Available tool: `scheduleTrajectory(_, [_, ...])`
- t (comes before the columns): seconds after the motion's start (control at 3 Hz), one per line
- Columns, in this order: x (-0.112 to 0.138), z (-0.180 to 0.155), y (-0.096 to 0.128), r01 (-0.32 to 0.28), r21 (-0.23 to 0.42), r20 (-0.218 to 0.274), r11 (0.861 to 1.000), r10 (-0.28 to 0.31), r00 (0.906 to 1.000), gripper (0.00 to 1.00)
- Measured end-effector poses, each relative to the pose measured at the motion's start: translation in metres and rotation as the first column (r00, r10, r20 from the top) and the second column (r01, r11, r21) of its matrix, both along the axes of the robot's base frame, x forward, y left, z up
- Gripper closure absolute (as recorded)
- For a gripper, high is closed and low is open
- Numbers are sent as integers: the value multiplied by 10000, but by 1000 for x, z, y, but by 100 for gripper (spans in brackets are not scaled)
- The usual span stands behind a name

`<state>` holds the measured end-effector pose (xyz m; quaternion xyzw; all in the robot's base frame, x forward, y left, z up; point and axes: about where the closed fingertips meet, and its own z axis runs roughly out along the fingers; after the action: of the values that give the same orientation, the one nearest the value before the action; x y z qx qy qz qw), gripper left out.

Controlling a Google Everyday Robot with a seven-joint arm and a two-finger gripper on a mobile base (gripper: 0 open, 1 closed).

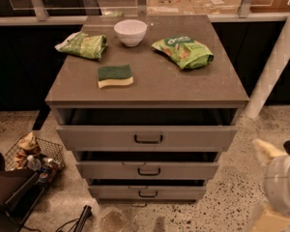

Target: Open bottom drawer

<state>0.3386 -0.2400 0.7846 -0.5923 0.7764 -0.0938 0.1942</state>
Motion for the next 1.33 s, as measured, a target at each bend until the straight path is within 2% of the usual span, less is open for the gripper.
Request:
scheduleTrajectory(0.33, [-33,-88,13,-190,-152,-409,9997,183,9990,0])
scheduleTrajectory(0.67, [-33,-87,13,-192,-149,-406,9997,186,9990,0])
scheduleTrajectory(1.0, [-27,-103,12,-42,-340,-429,9994,28,9991,0])
scheduleTrajectory(1.33, [-17,-179,19,-488,-283,-937,9984,459,9945,0])
